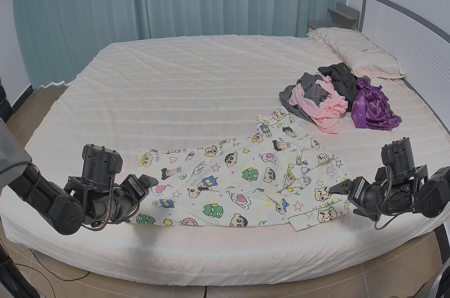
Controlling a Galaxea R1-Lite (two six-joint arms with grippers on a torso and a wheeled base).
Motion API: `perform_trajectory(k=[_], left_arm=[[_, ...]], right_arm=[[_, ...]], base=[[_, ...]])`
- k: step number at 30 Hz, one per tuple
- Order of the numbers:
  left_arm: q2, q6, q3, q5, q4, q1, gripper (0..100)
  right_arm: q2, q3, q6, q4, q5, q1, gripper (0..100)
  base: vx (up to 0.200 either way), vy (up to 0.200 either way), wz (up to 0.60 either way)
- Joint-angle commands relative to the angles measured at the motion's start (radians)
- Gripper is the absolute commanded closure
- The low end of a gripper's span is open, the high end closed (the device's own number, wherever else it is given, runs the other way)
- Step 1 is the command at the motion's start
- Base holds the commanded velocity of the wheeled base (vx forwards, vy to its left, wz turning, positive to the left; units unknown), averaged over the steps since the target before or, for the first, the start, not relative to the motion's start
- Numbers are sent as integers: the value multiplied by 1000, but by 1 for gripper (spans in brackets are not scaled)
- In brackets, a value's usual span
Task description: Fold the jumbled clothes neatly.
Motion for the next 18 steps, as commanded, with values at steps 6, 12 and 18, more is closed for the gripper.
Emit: perform_trajectory(k=[6, 12, 18], left_arm=[[2, 0, -3, 3, -1, 1, 0], [2, -3, 0, -5, -1, 0, 0], [5, -3, 0, -6, -1, 0, 0]], right_arm=[[13, 62, -2, -68, 0, -1, 0], [5, 72, -2, -70, 0, 0, 0], [-5, 74, -2, -68, -1, 11, 0]], base=[[0, 0, 0], [0, 0, 0], [200, 0, 0]])
